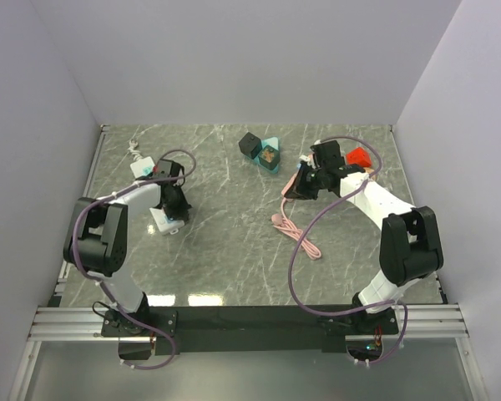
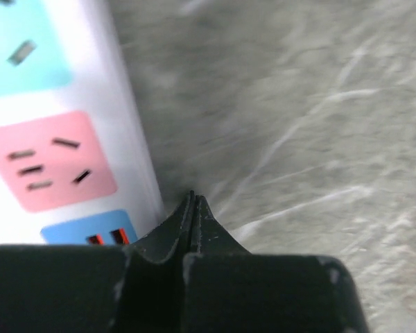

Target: Pull the plug off the socket

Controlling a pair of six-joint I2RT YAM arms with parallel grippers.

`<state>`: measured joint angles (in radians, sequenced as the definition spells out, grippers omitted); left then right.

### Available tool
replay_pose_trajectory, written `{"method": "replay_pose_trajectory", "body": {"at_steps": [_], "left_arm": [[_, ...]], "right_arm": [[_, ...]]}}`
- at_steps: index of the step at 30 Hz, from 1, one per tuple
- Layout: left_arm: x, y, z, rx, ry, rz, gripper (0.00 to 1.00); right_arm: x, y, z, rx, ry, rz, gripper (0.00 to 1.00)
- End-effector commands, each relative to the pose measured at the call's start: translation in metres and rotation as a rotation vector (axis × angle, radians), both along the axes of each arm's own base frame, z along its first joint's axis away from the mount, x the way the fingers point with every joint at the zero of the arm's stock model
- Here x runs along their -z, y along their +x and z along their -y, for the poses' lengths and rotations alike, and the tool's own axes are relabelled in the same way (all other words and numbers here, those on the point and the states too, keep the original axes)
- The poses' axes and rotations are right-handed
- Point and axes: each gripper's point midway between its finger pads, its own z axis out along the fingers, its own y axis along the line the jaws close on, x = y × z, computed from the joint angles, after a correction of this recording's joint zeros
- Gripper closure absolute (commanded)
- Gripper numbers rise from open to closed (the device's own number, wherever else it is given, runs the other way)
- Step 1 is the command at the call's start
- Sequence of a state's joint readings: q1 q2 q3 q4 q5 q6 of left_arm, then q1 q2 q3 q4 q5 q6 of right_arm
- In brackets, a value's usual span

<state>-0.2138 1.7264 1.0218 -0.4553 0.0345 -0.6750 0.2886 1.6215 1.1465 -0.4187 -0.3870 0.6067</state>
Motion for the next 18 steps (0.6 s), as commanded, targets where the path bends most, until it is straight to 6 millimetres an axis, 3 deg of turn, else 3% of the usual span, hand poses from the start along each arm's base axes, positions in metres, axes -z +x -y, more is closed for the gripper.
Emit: {"method": "replay_pose_trajectory", "body": {"at_steps": [1,8,11,18], "left_arm": [[-0.01,-0.008,-0.03,-0.075,0.088,0.019,0.99],[-0.021,-0.017,-0.084,-0.193,0.126,0.039,0.99],[-0.027,-0.019,-0.097,-0.218,0.135,0.047,1.0],[-0.043,-0.014,-0.089,-0.206,0.081,0.109,0.99]], "right_arm": [[-0.017,0.01,-0.011,-0.023,0.031,0.058,1.0],[-0.012,0.008,-0.016,-0.038,0.037,0.05,1.0],[-0.011,0.009,-0.018,-0.047,0.038,0.047,1.0],[-0.014,0.008,-0.018,-0.062,0.033,0.054,1.0]]}}
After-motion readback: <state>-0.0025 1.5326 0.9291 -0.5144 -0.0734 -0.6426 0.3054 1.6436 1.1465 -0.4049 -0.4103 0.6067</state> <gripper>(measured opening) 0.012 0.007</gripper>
